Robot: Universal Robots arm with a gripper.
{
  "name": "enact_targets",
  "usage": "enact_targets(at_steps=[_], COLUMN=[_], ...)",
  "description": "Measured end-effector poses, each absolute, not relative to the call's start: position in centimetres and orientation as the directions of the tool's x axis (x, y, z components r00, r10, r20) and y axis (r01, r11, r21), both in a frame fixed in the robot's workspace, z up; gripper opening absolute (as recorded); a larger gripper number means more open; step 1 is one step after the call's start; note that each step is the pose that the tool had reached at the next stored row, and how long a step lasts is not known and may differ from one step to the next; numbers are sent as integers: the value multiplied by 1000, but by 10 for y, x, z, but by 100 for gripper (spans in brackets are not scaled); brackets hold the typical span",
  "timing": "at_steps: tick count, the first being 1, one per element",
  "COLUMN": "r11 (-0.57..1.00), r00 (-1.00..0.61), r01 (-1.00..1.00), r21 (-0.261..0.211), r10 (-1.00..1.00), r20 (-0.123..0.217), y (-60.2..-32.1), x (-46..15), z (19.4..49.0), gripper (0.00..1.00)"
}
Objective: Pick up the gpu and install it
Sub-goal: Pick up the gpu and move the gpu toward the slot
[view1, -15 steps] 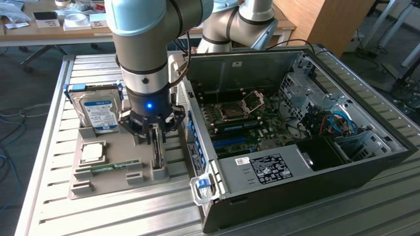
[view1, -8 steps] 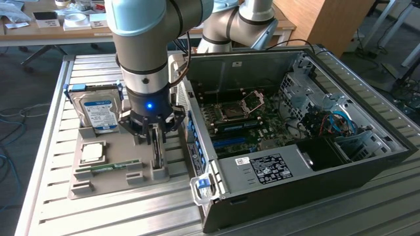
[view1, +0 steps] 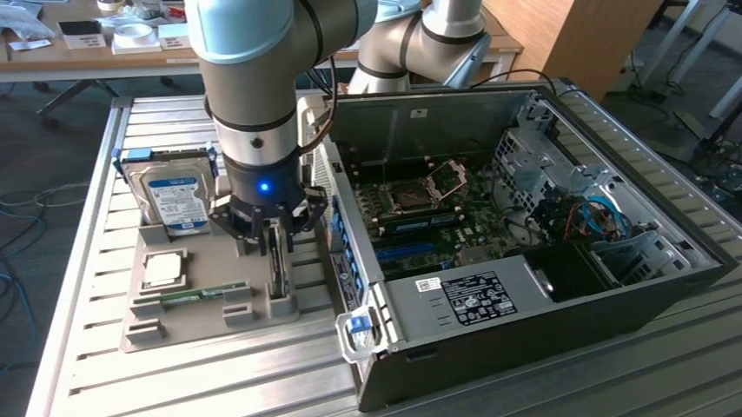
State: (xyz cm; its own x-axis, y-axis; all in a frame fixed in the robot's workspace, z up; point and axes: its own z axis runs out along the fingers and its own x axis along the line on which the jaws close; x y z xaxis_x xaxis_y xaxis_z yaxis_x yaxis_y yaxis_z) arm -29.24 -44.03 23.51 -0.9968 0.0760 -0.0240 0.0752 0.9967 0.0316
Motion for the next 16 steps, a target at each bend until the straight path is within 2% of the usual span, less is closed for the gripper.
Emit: enact_targets(at_steps=[1,2,9,11,16], r11=[997,997,997,997,997], r00=[-997,-997,-997,-997,-997], r01=[75,75,75,75,75], r21=[32,32,32,32,32], r10=[76,76,76,76,76], r20=[-24,-24,-24,-24,-24], y=[-440,-440,-440,-440,-440], x=[-292,-292,-292,-292,-292], z=[235,235,235,235,235], gripper=[40,33,33,27,27])
